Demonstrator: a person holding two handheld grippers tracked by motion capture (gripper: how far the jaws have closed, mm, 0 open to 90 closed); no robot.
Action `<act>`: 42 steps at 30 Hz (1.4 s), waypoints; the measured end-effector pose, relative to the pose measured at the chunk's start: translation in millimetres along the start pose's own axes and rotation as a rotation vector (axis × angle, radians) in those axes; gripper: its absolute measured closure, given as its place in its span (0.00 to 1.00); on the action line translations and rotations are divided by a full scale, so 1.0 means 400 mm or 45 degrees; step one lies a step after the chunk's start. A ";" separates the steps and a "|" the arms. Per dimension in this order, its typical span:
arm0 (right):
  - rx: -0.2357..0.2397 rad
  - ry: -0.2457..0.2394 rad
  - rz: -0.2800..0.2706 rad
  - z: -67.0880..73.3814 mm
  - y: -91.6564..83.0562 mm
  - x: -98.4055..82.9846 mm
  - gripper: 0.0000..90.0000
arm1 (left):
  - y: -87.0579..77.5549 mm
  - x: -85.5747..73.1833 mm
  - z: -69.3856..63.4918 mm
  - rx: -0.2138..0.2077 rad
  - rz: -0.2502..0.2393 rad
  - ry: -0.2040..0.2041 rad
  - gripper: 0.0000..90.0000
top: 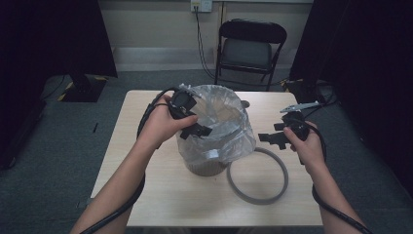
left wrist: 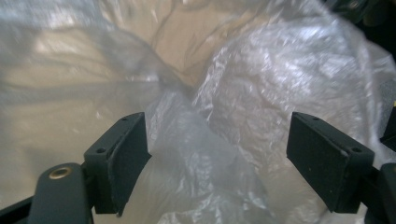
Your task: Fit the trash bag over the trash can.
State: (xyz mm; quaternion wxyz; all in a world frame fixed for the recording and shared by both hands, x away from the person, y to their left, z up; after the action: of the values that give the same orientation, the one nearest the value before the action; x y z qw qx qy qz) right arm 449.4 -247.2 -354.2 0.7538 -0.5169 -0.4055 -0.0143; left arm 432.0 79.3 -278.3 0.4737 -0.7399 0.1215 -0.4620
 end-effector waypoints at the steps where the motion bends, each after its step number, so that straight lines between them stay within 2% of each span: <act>1: 0.001 -0.005 -0.003 -0.001 0.001 -0.001 0.18 | 0.005 -0.004 -0.002 -0.001 0.008 -0.005 0.23; 4: -0.002 -0.007 0.006 0.001 0.002 -0.006 0.18 | 0.010 -0.008 -0.001 -0.009 0.006 -0.039 0.23; 8: 0.005 -0.011 0.001 0.002 0.003 -0.013 0.18 | 0.005 -0.001 -0.003 0.005 0.001 -0.036 0.22; 15: 0.009 0.004 -0.003 -0.008 0.002 -0.027 0.18 | -0.043 0.058 -0.017 0.067 -0.078 -0.020 0.20; 18: 0.012 0.006 -0.012 -0.014 0.002 -0.032 0.18 | -0.027 0.071 -0.022 0.050 -0.066 -0.008 0.20; 25: 0.012 -0.002 0.011 -0.024 0.012 -0.044 0.18 | 0.047 0.066 -0.025 0.003 0.012 -0.007 0.20; 29: 0.021 -0.004 0.001 -0.032 0.015 -0.048 0.18 | 0.064 0.066 -0.028 -0.007 0.031 -0.003 0.21; 33: 0.019 0.017 -0.001 -0.043 0.016 -0.052 0.18 | 0.071 0.060 -0.028 -0.010 0.038 -0.002 0.21; 37: 0.021 0.018 0.009 -0.050 0.024 -0.058 0.18 | 0.071 0.049 -0.021 -0.001 0.038 -0.026 0.20; 39: 0.024 0.021 0.009 -0.050 0.026 -0.058 0.18 | 0.062 0.049 -0.016 0.002 0.002 -0.017 0.20; 42: 0.026 0.014 0.011 -0.050 0.028 -0.058 0.18 | 0.029 0.052 -0.008 0.008 -0.046 -0.030 0.20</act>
State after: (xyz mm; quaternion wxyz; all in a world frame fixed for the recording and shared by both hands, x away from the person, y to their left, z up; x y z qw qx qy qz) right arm 450.8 -266.9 -380.1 0.7614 -0.5108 -0.3991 -0.0098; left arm 443.7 58.4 -275.6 0.4689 -0.7460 0.1010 -0.4620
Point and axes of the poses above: each handheld gripper's, and its own axes: y roughly forward along the jaws, x roughly out of its top, z roughly to its left, the point moved 2 cm from there along y, roughly forward along the jaws, and after that the axes turned 6 degrees about z, right-handed, at the moved point
